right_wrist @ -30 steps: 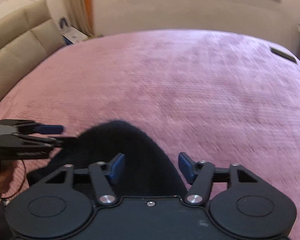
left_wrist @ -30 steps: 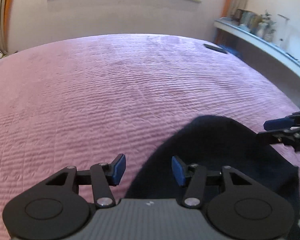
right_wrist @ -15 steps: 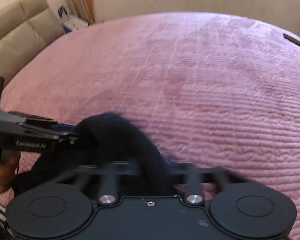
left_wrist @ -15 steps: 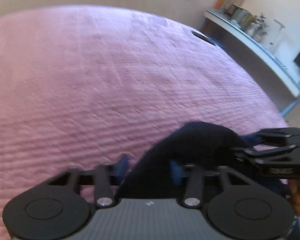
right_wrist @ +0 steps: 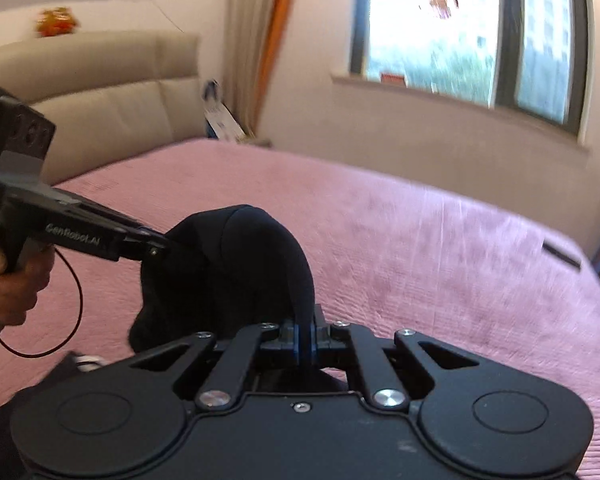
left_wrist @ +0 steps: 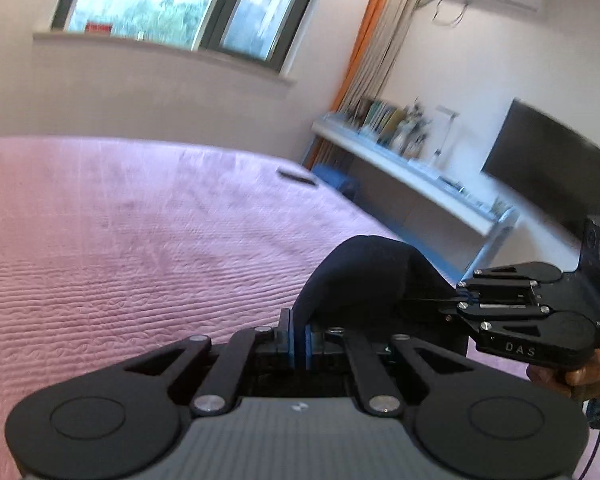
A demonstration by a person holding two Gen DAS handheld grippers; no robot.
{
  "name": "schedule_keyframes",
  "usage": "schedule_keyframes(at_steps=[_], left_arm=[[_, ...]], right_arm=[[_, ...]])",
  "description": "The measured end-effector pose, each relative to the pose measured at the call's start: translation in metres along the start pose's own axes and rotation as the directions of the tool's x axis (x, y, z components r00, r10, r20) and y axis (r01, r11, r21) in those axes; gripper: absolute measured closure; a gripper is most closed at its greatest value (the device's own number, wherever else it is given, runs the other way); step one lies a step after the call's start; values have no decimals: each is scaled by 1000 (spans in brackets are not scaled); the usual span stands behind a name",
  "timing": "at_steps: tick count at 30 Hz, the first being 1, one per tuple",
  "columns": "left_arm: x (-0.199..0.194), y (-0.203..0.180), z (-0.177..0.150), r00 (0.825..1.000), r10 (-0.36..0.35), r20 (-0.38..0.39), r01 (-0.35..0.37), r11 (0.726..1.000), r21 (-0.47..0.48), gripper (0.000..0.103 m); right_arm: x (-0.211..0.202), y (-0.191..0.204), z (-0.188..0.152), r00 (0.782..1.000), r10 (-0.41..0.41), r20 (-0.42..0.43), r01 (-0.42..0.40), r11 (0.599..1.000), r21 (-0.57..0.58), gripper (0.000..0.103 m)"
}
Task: Fold large clothes
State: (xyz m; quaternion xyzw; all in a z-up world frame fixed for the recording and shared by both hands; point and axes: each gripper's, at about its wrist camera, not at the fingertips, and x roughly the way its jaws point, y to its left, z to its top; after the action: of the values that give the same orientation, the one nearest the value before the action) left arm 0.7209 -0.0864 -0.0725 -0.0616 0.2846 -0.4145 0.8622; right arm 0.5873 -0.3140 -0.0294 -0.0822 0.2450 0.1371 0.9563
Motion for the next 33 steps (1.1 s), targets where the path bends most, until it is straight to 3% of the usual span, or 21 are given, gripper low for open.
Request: schedule_keyframes(at_steps=[5, 9, 15, 21, 24, 27, 30, 33], left_arm=[[-77, -67, -31, 999, 37, 31, -39, 996, 77, 98], [-123, -109, -72, 996, 80, 23, -82, 992, 98, 98], [-131, -125, -145, 984, 165, -73, -162, 986, 46, 98], [-115, -111, -119, 981, 194, 7, -193, 975, 112, 98], [-116, -111, -111, 978, 202, 56, -208, 968, 141, 98], [-117, -118, -133, 975, 219, 24, -220, 959, 179, 98], [-121, -121, -178, 979, 176, -106, -155, 971, 180, 98], [-134, -139, -236, 952, 173, -252, -111, 964, 242, 98]], right_arm=[[-85, 53, -10, 999, -1, 38, 7, 988, -156, 98], [-125, 87, -39, 1000, 1, 31, 7, 961, -275, 98], [-111, 122, -96, 1000, -17, -2, 16, 929, -371, 98], [-85, 121, -92, 987, -106, 123, 148, 894, -422, 98], [-78, 126, -97, 970, -142, 196, 220, 853, -474, 98], [-79, 133, -128, 984, -91, 151, 160, 826, -540, 98], [-103, 144, -178, 999, -25, 39, 44, 790, -611, 98], [-142, 157, -223, 995, 30, -92, -81, 780, -620, 94]])
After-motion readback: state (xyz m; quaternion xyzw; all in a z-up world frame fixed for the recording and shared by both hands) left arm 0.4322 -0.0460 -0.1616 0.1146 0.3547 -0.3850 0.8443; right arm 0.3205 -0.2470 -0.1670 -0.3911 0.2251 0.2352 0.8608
